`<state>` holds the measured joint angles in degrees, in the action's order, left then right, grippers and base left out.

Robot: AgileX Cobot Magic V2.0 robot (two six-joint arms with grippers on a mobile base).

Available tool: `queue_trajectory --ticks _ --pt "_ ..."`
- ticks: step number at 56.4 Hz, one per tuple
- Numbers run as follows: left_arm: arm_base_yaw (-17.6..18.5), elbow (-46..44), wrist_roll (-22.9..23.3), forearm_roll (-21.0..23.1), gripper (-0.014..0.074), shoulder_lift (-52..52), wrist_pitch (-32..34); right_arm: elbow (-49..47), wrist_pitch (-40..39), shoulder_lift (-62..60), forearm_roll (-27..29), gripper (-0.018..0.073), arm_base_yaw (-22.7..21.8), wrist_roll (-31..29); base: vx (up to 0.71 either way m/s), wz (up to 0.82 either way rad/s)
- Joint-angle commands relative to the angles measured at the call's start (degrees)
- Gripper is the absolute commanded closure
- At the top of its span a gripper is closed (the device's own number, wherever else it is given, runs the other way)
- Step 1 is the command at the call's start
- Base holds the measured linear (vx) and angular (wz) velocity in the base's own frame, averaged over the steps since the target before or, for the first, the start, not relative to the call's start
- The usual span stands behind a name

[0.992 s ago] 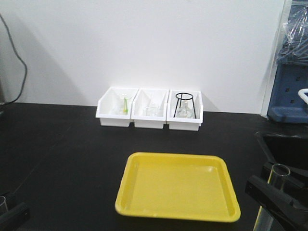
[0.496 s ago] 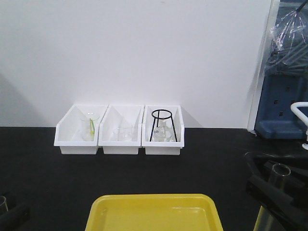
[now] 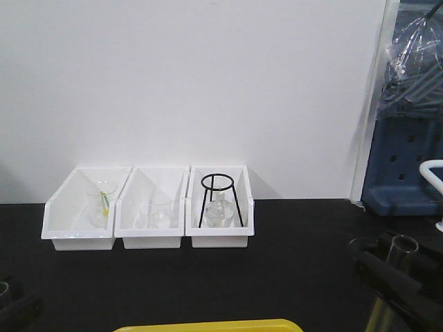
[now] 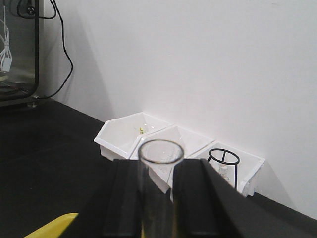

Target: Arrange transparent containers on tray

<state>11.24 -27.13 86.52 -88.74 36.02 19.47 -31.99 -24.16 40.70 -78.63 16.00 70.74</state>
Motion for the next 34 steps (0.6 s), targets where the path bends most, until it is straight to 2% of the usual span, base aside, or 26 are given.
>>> queue_trajectory --ticks 1,34 --pt "0.2 -1.6 0.4 1.8 0.0597 0.1 -0.5 -1.7 -0.9 -0.3 1.4 0.0571 0.0 -0.2 0.08 -0.01" --pt "0.2 -1.6 0.4 1.8 0.0597 0.1 -0.5 -1.7 -0.9 -0.3 1.8 0.0571 0.0 -0.5 0.02 -0.01"
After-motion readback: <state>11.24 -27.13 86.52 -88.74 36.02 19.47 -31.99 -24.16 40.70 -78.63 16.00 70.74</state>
